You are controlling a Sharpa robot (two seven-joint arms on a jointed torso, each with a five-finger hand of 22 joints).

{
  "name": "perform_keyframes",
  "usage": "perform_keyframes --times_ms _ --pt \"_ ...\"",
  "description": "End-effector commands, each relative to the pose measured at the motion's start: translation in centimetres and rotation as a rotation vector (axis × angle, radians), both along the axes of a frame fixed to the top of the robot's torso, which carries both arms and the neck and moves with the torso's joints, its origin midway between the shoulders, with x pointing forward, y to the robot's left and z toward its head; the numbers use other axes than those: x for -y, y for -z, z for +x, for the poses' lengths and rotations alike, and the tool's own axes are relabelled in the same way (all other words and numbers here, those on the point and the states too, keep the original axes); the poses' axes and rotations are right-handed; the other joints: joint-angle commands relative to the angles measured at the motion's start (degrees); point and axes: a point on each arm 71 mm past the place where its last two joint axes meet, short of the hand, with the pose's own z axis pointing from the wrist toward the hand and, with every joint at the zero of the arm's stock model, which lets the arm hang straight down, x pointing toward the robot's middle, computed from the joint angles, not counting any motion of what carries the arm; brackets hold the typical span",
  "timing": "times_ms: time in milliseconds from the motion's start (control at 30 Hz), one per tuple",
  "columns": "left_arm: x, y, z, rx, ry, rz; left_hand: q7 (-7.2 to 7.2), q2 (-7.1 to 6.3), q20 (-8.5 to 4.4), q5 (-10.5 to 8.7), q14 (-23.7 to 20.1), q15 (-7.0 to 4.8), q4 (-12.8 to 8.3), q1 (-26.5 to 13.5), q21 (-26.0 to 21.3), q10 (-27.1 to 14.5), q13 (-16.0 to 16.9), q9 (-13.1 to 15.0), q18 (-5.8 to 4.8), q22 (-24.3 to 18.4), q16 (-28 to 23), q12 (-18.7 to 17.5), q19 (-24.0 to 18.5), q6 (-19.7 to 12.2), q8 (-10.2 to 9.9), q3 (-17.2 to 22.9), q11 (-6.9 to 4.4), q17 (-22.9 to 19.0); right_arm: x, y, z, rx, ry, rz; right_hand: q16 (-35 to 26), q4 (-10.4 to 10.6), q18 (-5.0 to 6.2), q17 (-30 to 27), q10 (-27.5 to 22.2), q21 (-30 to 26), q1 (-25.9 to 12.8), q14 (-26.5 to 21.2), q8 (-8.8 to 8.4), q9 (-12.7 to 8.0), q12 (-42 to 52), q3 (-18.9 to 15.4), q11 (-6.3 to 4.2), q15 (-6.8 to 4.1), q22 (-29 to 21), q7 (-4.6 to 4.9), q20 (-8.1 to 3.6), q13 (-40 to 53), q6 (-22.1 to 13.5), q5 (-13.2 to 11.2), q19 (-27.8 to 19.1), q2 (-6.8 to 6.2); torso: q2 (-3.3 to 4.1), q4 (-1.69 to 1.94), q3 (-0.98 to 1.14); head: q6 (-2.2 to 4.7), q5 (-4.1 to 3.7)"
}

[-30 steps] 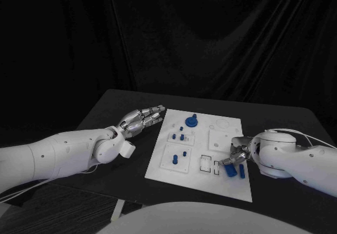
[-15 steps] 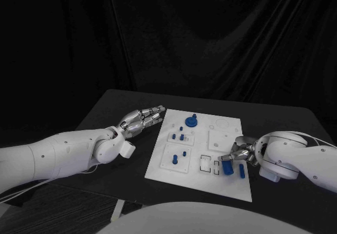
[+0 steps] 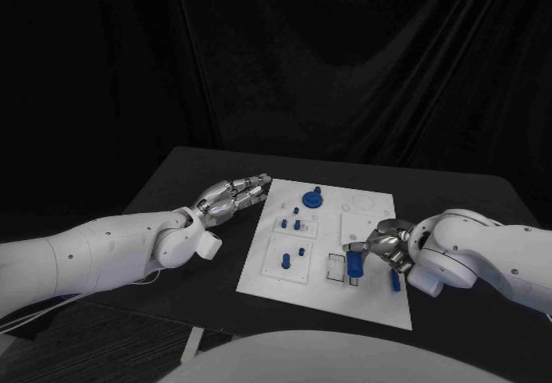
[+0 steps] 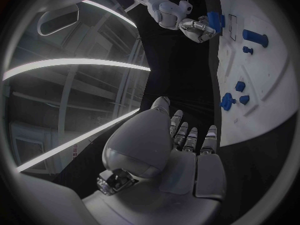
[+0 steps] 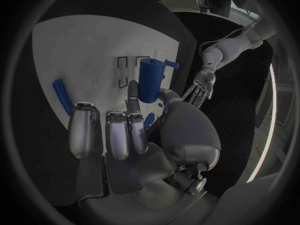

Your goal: Assemble the parts on the task board

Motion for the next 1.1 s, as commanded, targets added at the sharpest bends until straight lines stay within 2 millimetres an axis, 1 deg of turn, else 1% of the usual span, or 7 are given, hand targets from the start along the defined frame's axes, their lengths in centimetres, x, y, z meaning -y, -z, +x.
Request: perform_keyframes --times_ms 33,367,500,667,800,867,1100 --pt "0.2 0.0 -0.1 -0.004 0.008 -0.018 -0.03 0.24 0.17 0.87 0.4 0.48 0.1 0.5 -0.2 -0.1 0.2 0.3 -0.36 -0.5 -0.1 -0.2 0.3 0.0 1.0 0.3 0.70 -0.1 -0.2 0.5 -0.1 -0.020 0.057 0.034 1.1 -2.9 0.52 15.6 6.0 -1.0 2.4 6.3 2.51 4.0 1.0 12.9 -0.70 -0.80 12.1 -1.08 -0.13 15.7 -0.9 4.9 1.7 2.86 0.03 0.11 -0.05 -0.01 -0.07" --pt "0.2 0.0 -0.1 -0.009 0.012 -0.018 0.00 0.27 0.19 0.91 0.4 0.50 0.1 0.6 -0.2 -0.1 0.2 0.4 -0.35 -0.5 -0.1 -0.2 0.3 0.2 1.1 0.4 0.71 -0.1 -0.9 1.8 -0.6 -0.016 0.033 0.010 1.1 -2.9 0.54 15.6 6.0 -1.1 2.0 6.3 2.10 4.1 1.0 13.3 -0.47 -0.56 12.0 -0.68 0.10 15.7 -2.3 2.6 1.6 3.14 0.10 0.07 0.01 -0.01 -0.27" --pt "0.3 0.1 -0.1 -0.011 0.017 -0.020 0.00 0.27 0.19 0.91 0.4 0.50 0.1 0.6 -0.2 -0.1 0.2 0.4 -0.35 -0.5 -0.1 -0.2 0.3 0.2 1.1 0.4 0.71 -0.1 -1.0 2.1 -0.6 -0.019 0.031 0.005 1.1 -1.6 0.50 15.6 6.0 -0.9 0.5 6.3 1.95 4.2 1.0 12.6 -0.23 -0.32 12.1 -0.39 0.34 15.7 -3.0 -2.8 1.7 3.65 0.07 0.08 0.04 -0.01 -0.25" --pt "0.4 0.1 -0.1 -0.013 0.020 -0.021 0.04 0.32 0.21 0.94 0.4 0.56 0.1 0.7 -0.2 -0.1 0.2 0.4 -0.35 -0.5 -0.1 -0.3 0.4 0.2 1.2 0.6 0.73 -0.1 -1.1 2.3 -0.5 -0.025 0.025 0.000 1.1 -1.3 0.52 15.6 6.0 -1.0 0.3 6.3 1.81 4.3 1.0 12.3 -0.16 -0.24 12.1 -0.21 0.43 15.7 -3.6 -4.9 1.7 3.74 0.15 -0.07 0.05 -0.01 -0.06" --pt "0.3 0.1 -0.1 -0.015 0.022 -0.021 0.04 0.32 0.21 0.94 0.4 0.56 0.1 0.7 -0.2 -0.1 0.2 0.4 -0.35 -0.5 -0.1 -0.3 0.4 0.2 1.2 0.6 0.73 -0.1 -1.2 2.4 -0.5 -0.027 0.024 -0.001 1.1 -0.8 0.52 15.6 6.0 -1.0 -0.2 6.3 1.79 4.3 1.0 11.8 -0.02 -0.12 12.1 -0.06 0.54 15.7 -4.0 -7.3 1.7 3.89 0.13 -0.01 0.02 -0.01 -0.08" --pt "0.3 0.1 -0.1 -0.016 0.022 -0.021 0.05 0.33 0.22 0.94 0.4 0.59 0.1 0.8 -0.2 -0.1 0.2 0.4 -0.34 -0.4 -0.1 -0.3 0.4 0.2 1.3 0.6 0.73 -0.1 -1.3 2.4 -0.5 -0.028 0.024 -0.001 1.1 -0.7 0.52 15.6 6.0 -1.0 -0.2 6.3 1.78 4.3 1.0 11.8 -0.01 -0.11 12.1 -0.05 0.55 15.7 -4.1 -7.5 1.7 3.89 0.14 0.02 0.02 -0.01 -0.08" --pt "0.3 0.1 -0.1 -0.019 0.026 -0.022 0.06 0.34 0.23 0.93 0.4 0.62 0.1 0.8 -0.2 -0.1 0.2 0.4 -0.34 -0.4 -0.1 -0.3 0.4 0.2 1.3 0.7 0.74 -0.1 -1.4 2.5 -0.6 -0.032 0.017 -0.001 1.1 0.2 0.51 15.6 6.0 -1.0 -0.9 6.3 1.66 4.3 1.0 10.4 0.25 0.10 12.1 0.22 0.74 15.7 -4.8 -12.5 1.8 3.68 0.13 0.01 0.03 -0.01 -0.02"
